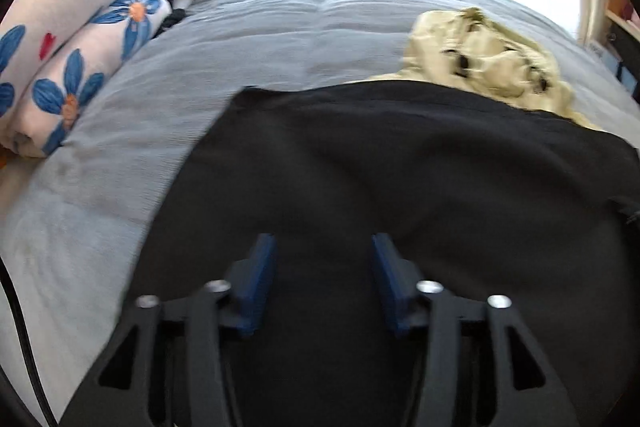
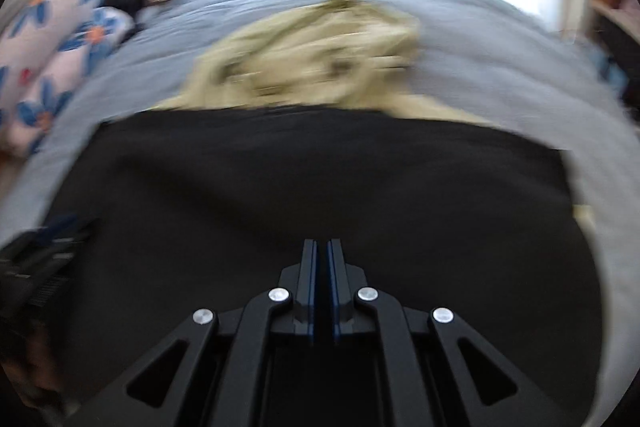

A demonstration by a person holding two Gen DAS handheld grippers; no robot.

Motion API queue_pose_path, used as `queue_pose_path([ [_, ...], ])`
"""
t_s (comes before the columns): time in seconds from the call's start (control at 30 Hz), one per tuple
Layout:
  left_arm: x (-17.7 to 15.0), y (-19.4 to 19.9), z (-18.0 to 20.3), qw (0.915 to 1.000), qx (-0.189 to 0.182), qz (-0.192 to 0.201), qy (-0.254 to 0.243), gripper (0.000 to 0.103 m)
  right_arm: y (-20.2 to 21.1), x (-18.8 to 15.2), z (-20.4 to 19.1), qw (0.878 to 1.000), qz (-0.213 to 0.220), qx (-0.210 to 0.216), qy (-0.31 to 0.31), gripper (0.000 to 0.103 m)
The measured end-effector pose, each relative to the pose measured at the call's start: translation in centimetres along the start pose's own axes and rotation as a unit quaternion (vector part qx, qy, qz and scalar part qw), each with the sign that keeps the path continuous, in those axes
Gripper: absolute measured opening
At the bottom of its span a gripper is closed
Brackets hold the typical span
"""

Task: Fold large clothes

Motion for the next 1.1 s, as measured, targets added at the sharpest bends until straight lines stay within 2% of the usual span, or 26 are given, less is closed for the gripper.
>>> queue_pose_path([
  [0.03, 0.1, -0.4, -1.0, 1.0, 0.005, -0.001, 0.005, 0.067, -0.1, 0.0, 2.3, 1.0, 0.002, -0.015, -0.014, 0.0],
  [0.07, 0.1, -0.7, -2.2, 0.9999, 0.009, -0.004, 0.014, 0.068, -0.2, 0.1, 4.1, 0.999, 0.002, -0.022, -0.031, 0.0],
  [0.1, 0.1, -1.1, -3.2, 0.9997, 0.014, -0.008, 0.019, 0.068, -0.2, 0.1, 6.3, 0.998, 0.001, -0.06, -0.032, 0.0],
  [0.13, -0.1, -1.6, -4.1, 0.9994, 0.017, -0.013, 0.026, 0.069, -0.3, 0.0, 8.7, 0.992, -0.003, -0.126, -0.021, 0.002],
  [0.17, -0.2, -1.9, -5.0, 0.9991, 0.018, -0.016, 0.035, 0.07, -0.4, -0.4, 11.0, 0.988, -0.01, -0.155, -0.022, 0.004],
  [0.2, -0.3, -2.1, -5.8, 0.9987, 0.021, -0.018, 0.042, 0.07, -0.8, -1.0, 12.5, 0.987, -0.021, -0.157, -0.038, 0.004],
  [0.3, -0.3, -2.3, -6.5, 0.9982, 0.016, -0.025, 0.052, 0.07, -0.2, -1.9, 15.6, 0.985, -0.033, -0.145, -0.089, 0.003],
  [0.4, -0.2, -1.6, -6.6, 0.9979, 0.031, -0.034, 0.045, 0.07, 2.0, -1.7, 15.4, 0.985, -0.019, -0.11, -0.131, 0.003],
  [0.5, -0.3, 0.8, -5.6, 0.998, 0.026, -0.034, 0.047, 0.07, 4.8, -1.9, 12.3, 0.988, -0.008, -0.052, -0.144, 0.004],
  [0.6, -1.0, 4.3, -3.6, 0.9974, -0.008, -0.03, 0.065, 0.07, 6.5, -3.1, 7.4, 0.99, -0.015, 0.019, -0.141, 0.004],
  [0.7, -3.0, 6.8, -1.3, 0.9959, -0.039, -0.045, 0.068, 0.07, 7.9, -5.9, 2.1, 0.99, -0.039, 0.074, -0.114, 0.004],
  [0.77, -4.8, 7.9, 0.1, 0.9959, -0.044, -0.059, 0.053, 0.07, 8.2, -7.7, 0.1, 0.989, -0.051, 0.094, -0.103, 0.004],
  [0.9, -7.8, 8.1, -0.8, 0.9975, -0.016, -0.063, 0.029, 0.07, 8.4, -9.6, 0.8, 0.994, -0.042, 0.069, -0.073, 0.003],
  [1.03, -8.1, 7.6, -3.5, 0.9976, -0.004, -0.055, 0.042, 0.07, 8.4, -9.9, 5.1, 0.996, -0.038, 0.016, -0.084, 0.002],
  [1.1, -8.0, 7.4, -4.2, 0.9969, -0.013, -0.058, 0.051, 0.07, 8.8, -10.2, 7.4, 0.995, -0.04, -0.012, -0.095, 0.002],
])
Point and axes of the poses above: each gripper's, at about its wrist camera, not at the fingertips, and y roughly against the way its jaws point, z to its right, x to its top, the point moved 8 cm from there along -y, roughly the way its jaws point, and after that the axes turned 9 degrees about z, right-handed, at the moved point
